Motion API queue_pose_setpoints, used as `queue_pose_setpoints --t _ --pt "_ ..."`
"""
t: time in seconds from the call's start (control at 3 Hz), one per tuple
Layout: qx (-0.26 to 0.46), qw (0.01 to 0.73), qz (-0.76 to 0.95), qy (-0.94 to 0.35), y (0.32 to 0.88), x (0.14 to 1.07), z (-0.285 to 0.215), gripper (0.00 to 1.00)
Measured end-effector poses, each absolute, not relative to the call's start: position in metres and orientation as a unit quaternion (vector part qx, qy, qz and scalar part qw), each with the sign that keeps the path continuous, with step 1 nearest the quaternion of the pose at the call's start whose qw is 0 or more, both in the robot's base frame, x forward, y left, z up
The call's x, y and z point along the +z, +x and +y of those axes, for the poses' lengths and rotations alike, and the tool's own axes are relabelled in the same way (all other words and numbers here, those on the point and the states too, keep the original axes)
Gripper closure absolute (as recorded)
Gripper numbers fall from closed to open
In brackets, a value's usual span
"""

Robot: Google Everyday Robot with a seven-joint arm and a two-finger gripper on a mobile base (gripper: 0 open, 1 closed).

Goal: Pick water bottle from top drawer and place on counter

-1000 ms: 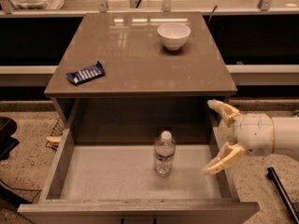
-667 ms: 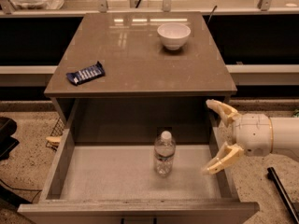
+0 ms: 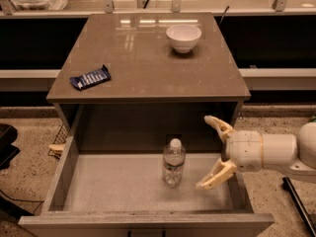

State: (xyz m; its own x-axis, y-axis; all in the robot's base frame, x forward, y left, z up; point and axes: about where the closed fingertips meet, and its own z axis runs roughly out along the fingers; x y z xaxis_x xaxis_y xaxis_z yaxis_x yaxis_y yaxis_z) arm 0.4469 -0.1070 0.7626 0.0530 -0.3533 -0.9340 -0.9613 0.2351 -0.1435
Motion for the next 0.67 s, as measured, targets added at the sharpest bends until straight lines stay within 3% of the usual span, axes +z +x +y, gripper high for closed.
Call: queue_pose_setpoints --t 0.67 --pt "0.359 0.501 0.589 -0.523 0.465 0.698 -0.076 0.00"
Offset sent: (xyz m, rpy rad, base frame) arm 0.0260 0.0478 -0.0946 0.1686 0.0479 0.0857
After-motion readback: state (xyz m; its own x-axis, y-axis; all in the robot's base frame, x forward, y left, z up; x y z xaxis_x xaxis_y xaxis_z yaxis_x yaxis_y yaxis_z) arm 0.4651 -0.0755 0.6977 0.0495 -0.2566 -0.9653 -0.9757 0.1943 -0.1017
